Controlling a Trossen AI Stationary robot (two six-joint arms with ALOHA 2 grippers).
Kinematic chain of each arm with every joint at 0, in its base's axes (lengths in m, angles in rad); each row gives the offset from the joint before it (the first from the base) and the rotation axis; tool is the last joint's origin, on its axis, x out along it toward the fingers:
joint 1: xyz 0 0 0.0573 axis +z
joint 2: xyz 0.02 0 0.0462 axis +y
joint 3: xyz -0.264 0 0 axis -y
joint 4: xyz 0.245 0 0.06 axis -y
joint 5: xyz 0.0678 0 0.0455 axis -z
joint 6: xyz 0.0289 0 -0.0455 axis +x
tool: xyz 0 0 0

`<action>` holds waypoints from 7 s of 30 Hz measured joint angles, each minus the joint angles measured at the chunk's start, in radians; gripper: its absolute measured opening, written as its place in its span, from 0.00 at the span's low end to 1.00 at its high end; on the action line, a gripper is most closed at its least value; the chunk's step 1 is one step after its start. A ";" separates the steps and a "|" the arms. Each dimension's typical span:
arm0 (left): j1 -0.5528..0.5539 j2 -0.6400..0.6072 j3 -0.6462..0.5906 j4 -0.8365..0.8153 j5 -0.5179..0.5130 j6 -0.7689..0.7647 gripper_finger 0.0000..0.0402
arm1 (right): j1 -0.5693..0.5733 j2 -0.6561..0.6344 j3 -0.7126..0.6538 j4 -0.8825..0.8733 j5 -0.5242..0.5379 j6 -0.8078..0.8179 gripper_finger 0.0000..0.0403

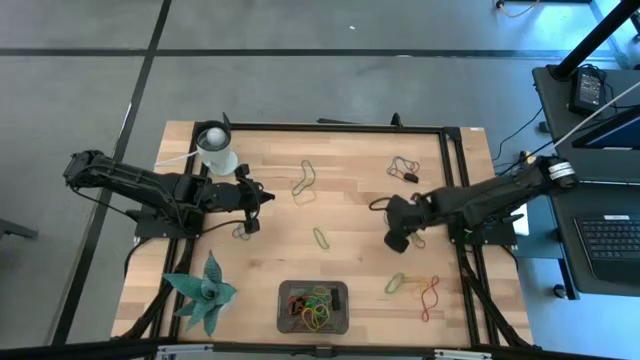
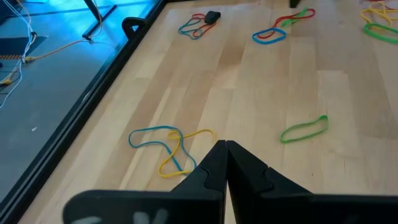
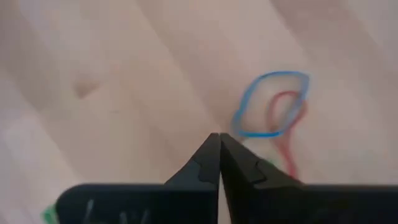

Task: Pick and place rubber bands into bin
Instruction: Put the blue rubber band into the black bin

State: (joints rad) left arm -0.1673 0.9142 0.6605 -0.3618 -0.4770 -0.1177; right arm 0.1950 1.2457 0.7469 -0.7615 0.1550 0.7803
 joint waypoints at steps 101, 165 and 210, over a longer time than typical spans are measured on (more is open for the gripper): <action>0.000 0.000 0.000 -0.002 -0.001 -0.052 0.01 | -0.997 0.397 0.293 -0.019 -0.058 -0.462 0.01; 0.000 0.000 0.000 -0.002 0.000 -0.121 0.01 | -0.835 0.088 0.292 -0.152 0.046 -0.374 0.00; -0.120 0.000 0.000 -0.122 0.165 0.077 0.01 | 0.310 0.823 1.475 -0.420 0.300 0.294 0.00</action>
State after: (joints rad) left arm -0.2877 0.9142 0.6609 -0.4839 -0.3120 -0.0404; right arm 0.5054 2.0683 2.2220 -1.1818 0.4549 1.0746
